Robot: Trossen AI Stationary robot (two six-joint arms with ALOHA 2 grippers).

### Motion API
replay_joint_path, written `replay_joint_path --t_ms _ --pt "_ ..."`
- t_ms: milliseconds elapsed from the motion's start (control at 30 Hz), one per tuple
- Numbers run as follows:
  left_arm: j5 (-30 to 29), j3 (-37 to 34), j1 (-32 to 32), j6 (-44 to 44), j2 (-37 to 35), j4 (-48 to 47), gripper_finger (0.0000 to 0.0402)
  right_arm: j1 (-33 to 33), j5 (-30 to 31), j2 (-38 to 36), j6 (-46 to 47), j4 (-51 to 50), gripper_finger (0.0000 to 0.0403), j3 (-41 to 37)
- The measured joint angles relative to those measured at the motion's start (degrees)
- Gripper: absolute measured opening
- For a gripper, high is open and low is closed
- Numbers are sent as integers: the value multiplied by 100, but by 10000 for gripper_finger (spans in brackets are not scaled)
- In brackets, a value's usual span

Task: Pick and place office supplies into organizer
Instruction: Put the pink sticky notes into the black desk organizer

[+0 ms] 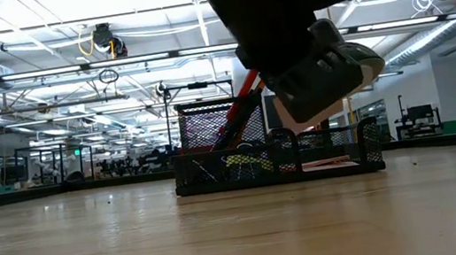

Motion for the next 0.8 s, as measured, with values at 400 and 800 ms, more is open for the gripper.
replay_joint_path --t_ms 400,800 --pt "436 0 154 -295 0 31 0 22 -586 -10 -196 34 6 0" --pt "799 0 259 -166 0 -279 0 22 -715 -10 -214 114 6 2"
